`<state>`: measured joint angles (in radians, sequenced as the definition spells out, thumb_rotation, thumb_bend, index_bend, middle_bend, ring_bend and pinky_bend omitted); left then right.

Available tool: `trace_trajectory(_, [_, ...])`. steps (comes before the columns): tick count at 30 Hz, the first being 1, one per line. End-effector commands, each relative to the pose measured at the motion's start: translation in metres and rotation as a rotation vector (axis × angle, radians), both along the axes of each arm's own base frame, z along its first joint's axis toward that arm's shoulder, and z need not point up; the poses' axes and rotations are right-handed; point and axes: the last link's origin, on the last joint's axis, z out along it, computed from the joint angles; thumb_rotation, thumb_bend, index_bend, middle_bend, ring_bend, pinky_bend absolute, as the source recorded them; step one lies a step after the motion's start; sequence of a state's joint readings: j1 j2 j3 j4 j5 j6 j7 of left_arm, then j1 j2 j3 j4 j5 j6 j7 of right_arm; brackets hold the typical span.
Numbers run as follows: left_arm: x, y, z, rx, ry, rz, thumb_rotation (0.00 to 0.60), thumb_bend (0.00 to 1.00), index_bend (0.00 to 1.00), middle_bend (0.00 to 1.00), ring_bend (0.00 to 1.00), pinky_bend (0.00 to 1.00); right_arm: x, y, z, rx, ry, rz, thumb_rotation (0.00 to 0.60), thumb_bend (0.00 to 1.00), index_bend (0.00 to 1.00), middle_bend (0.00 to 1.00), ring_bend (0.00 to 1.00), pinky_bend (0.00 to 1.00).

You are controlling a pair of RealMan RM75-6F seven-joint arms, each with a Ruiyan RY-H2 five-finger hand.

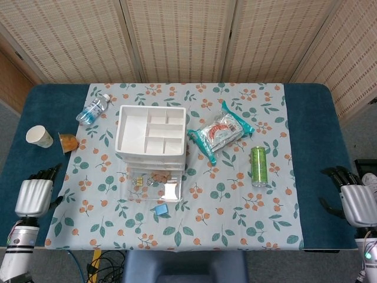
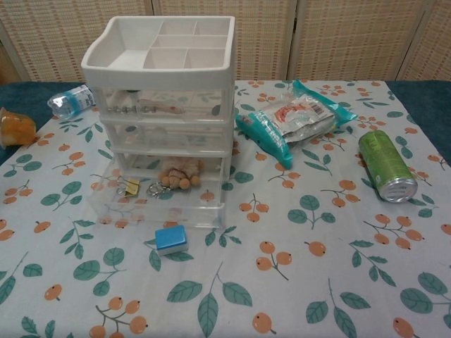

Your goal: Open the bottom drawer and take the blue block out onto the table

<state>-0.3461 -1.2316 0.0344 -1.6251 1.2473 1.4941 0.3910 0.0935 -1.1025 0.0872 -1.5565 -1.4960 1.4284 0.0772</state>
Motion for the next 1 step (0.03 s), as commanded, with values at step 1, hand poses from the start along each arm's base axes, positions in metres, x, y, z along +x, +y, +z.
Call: trace_trajectory(1, [0.0033, -0.0141, 0.0003, 0.06, -0.042, -0.021, 0.6, 0.17, 0.15, 0.29, 0.28, 0.41, 0.0019, -0.0011, -0.0012, -0.001, -0.002, 0.01, 0.6, 0.3, 0.22, 0.21, 0.17, 0.21])
